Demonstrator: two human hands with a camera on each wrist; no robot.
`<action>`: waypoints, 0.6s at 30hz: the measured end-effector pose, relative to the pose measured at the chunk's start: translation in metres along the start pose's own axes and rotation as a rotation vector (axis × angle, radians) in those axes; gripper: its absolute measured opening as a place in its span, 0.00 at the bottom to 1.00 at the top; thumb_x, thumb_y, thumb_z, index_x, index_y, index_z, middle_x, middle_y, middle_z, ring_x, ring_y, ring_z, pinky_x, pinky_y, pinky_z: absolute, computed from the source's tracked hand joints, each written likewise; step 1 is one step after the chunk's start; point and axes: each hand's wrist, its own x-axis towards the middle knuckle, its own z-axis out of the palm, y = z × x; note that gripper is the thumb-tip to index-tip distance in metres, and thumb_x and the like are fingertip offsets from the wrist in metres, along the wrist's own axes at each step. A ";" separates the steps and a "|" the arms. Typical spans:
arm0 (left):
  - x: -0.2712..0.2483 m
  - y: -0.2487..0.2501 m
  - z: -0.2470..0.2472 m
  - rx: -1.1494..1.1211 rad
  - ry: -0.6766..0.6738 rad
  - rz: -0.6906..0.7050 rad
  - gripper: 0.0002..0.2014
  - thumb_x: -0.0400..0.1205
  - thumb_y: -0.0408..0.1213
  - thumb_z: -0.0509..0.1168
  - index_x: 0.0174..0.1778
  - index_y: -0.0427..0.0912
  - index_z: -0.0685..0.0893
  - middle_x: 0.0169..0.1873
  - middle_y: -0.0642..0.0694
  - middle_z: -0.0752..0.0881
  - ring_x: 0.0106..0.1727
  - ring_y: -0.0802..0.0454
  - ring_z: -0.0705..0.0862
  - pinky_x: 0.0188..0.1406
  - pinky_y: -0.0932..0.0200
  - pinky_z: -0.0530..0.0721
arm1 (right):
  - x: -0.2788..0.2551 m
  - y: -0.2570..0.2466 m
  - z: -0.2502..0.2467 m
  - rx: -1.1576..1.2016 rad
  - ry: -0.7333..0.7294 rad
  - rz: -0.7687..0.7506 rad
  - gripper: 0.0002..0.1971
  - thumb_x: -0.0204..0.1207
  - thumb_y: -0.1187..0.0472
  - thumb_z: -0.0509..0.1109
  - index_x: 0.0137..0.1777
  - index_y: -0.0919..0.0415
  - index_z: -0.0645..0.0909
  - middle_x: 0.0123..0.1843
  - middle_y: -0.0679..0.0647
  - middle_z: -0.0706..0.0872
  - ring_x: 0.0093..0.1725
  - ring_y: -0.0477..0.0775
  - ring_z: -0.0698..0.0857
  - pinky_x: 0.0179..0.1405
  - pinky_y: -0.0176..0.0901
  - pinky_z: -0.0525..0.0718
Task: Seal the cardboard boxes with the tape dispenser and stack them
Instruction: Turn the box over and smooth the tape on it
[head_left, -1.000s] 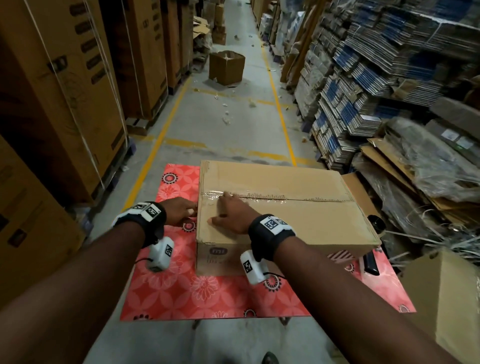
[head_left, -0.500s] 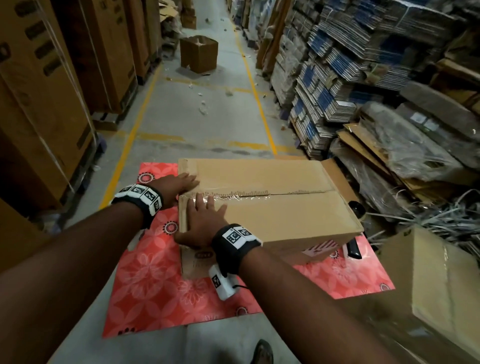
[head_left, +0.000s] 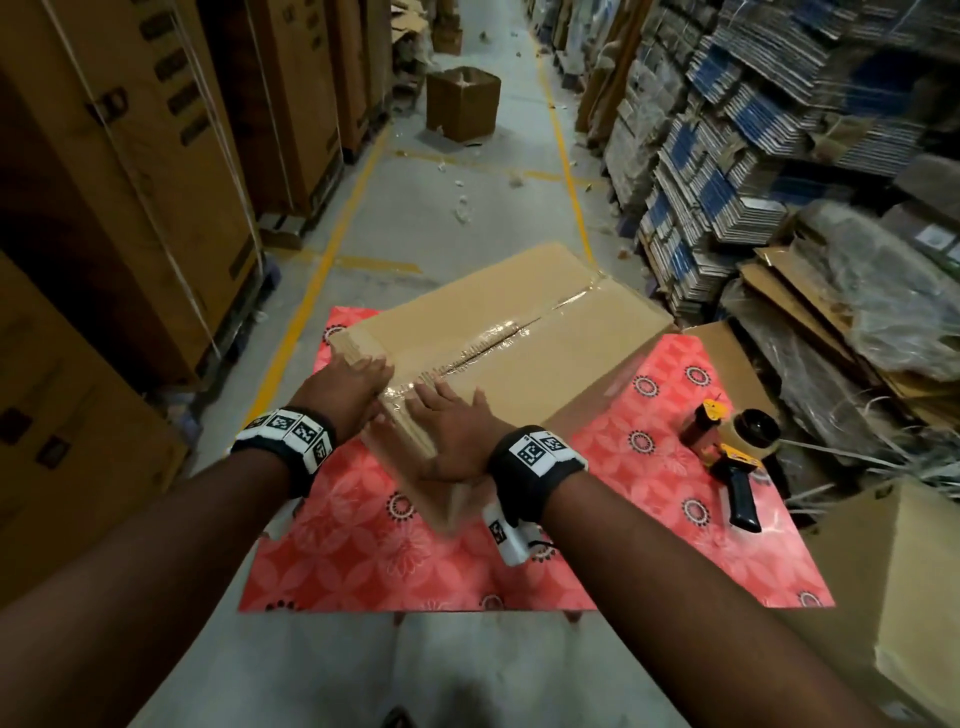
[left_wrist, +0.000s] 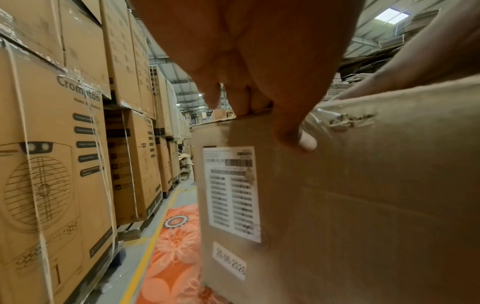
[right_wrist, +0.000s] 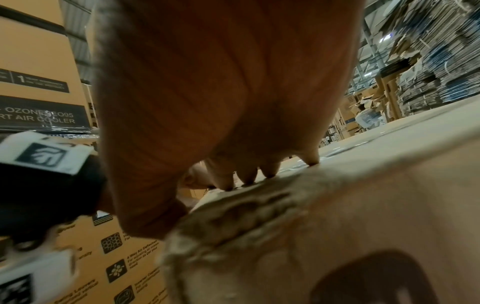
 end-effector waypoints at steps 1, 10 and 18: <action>-0.006 0.008 -0.002 0.037 0.005 -0.030 0.28 0.84 0.43 0.61 0.81 0.43 0.64 0.80 0.40 0.67 0.80 0.45 0.68 0.78 0.45 0.59 | -0.007 0.006 0.000 -0.006 -0.001 -0.016 0.52 0.73 0.42 0.74 0.88 0.56 0.48 0.90 0.53 0.43 0.88 0.59 0.44 0.76 0.84 0.49; -0.040 0.149 -0.018 0.136 0.092 -0.112 0.15 0.82 0.44 0.64 0.63 0.44 0.81 0.61 0.44 0.86 0.60 0.44 0.85 0.71 0.53 0.72 | -0.113 0.090 0.009 0.009 -0.002 -0.075 0.44 0.70 0.59 0.63 0.89 0.50 0.53 0.90 0.45 0.49 0.88 0.52 0.47 0.81 0.76 0.46; -0.041 0.276 -0.027 0.071 0.159 -0.128 0.09 0.71 0.44 0.76 0.44 0.50 0.86 0.43 0.51 0.91 0.44 0.47 0.90 0.34 0.57 0.84 | -0.195 0.179 0.055 0.163 0.193 -0.048 0.41 0.72 0.64 0.68 0.86 0.46 0.62 0.88 0.40 0.56 0.88 0.48 0.51 0.82 0.70 0.43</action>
